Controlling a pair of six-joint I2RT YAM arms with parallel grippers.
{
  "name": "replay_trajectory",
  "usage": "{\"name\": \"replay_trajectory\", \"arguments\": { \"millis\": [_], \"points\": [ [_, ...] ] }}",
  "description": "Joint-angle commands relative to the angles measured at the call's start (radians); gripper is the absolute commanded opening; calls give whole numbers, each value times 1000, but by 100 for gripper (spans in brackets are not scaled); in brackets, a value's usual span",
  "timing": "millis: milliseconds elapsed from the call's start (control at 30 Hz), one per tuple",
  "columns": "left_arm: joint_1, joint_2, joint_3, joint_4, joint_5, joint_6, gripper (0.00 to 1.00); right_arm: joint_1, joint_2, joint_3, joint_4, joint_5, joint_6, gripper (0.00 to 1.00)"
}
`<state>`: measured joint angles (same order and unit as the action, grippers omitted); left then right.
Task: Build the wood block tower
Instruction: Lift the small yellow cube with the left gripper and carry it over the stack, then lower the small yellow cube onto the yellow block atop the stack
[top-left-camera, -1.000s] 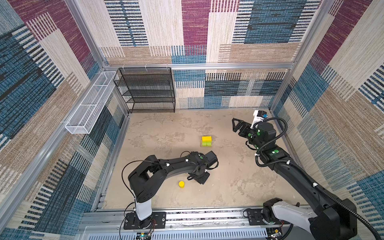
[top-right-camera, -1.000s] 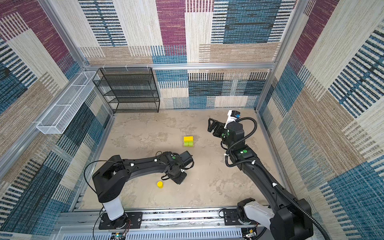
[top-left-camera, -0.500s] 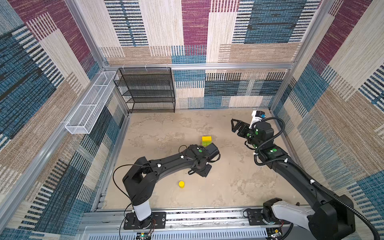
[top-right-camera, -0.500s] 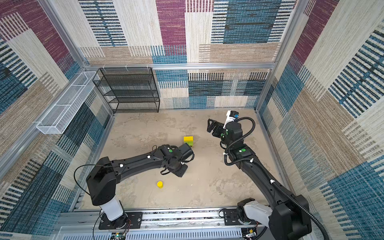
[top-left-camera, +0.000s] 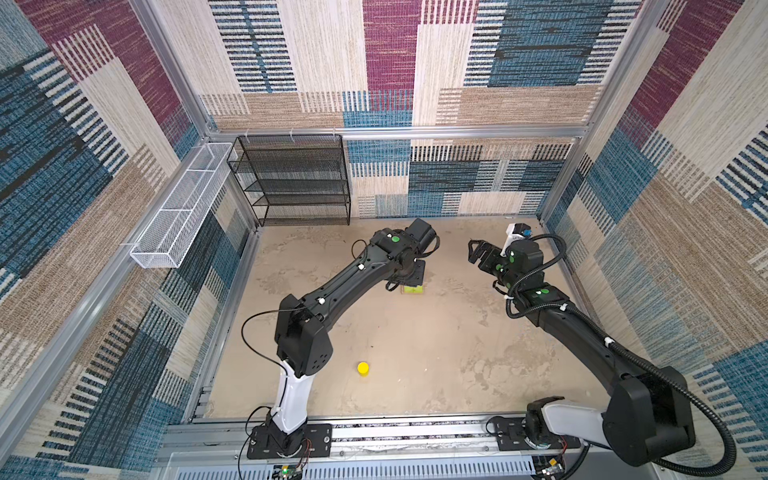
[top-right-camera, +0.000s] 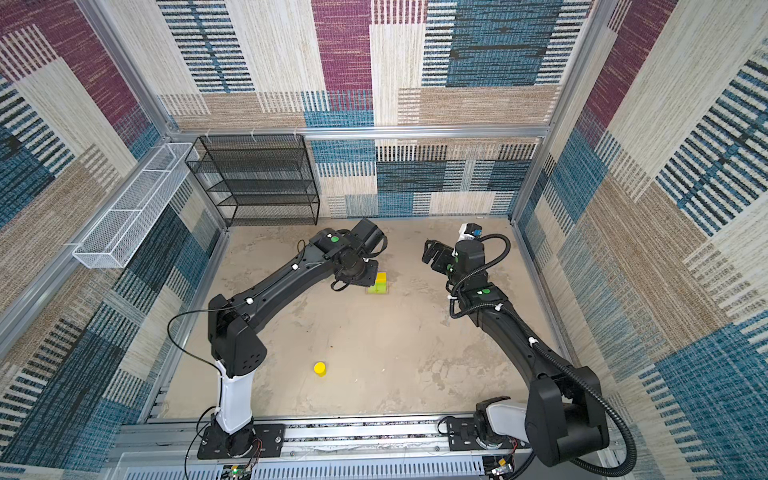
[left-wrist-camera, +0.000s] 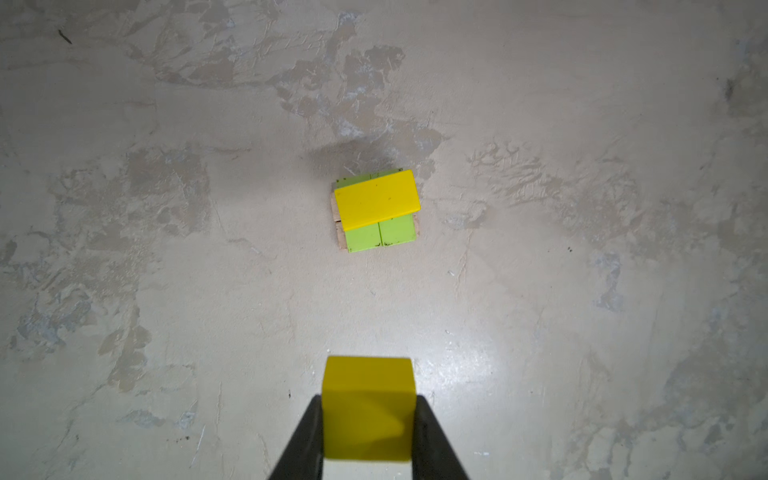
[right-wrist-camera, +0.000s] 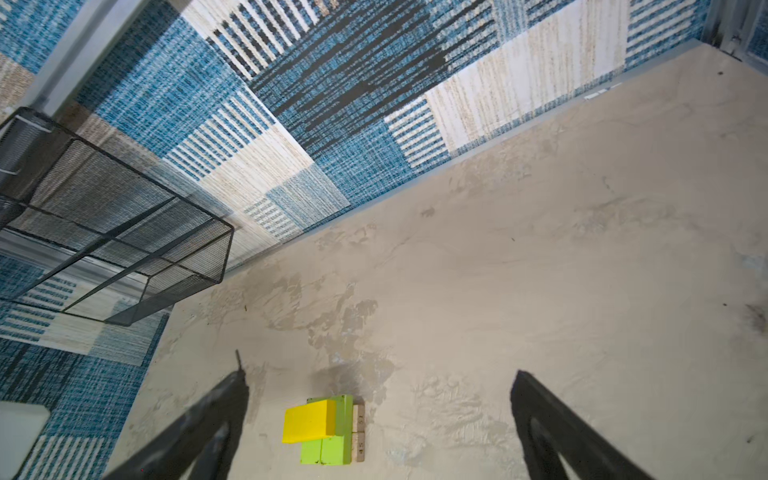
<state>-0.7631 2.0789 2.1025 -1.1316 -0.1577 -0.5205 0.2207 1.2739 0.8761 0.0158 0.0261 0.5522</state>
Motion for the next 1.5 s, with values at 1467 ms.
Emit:
{"name": "replay_trajectory", "arguments": {
  "millis": [1467],
  "points": [
    [42,480,530,-135,-61,-220,13,-95,186,36,70,-128,-21,99]
  ]
}}
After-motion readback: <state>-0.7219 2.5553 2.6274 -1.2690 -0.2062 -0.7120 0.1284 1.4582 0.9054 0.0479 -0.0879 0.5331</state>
